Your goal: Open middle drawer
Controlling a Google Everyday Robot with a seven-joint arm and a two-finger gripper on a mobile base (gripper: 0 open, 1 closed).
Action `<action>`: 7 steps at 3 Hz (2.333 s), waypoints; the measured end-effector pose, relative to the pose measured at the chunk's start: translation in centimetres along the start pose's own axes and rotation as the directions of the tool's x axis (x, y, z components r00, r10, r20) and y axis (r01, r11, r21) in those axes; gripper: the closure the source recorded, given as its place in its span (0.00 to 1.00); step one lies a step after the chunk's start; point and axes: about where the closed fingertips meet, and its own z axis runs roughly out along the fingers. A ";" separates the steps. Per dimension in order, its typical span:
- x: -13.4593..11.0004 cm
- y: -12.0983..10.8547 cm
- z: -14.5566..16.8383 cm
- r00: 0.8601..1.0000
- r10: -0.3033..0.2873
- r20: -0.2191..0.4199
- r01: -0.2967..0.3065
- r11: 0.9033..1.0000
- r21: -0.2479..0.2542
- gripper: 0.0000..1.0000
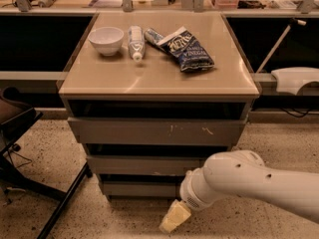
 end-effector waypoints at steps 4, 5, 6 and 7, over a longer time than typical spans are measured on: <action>1.3 -9.8 2.4 0.999 -0.028 0.018 0.021 0.956 0.293 0.00; -0.4 -12.3 1.0 0.995 -0.090 0.037 0.072 0.935 0.348 0.00; -0.7 -16.6 -0.9 0.988 -0.133 0.080 0.086 0.899 0.430 0.00; -0.7 -16.6 -0.9 0.988 -0.134 0.080 0.087 0.898 0.431 0.00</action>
Offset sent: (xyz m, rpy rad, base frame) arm 0.1551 -0.0421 -0.0372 -0.1978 -0.4944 -0.4054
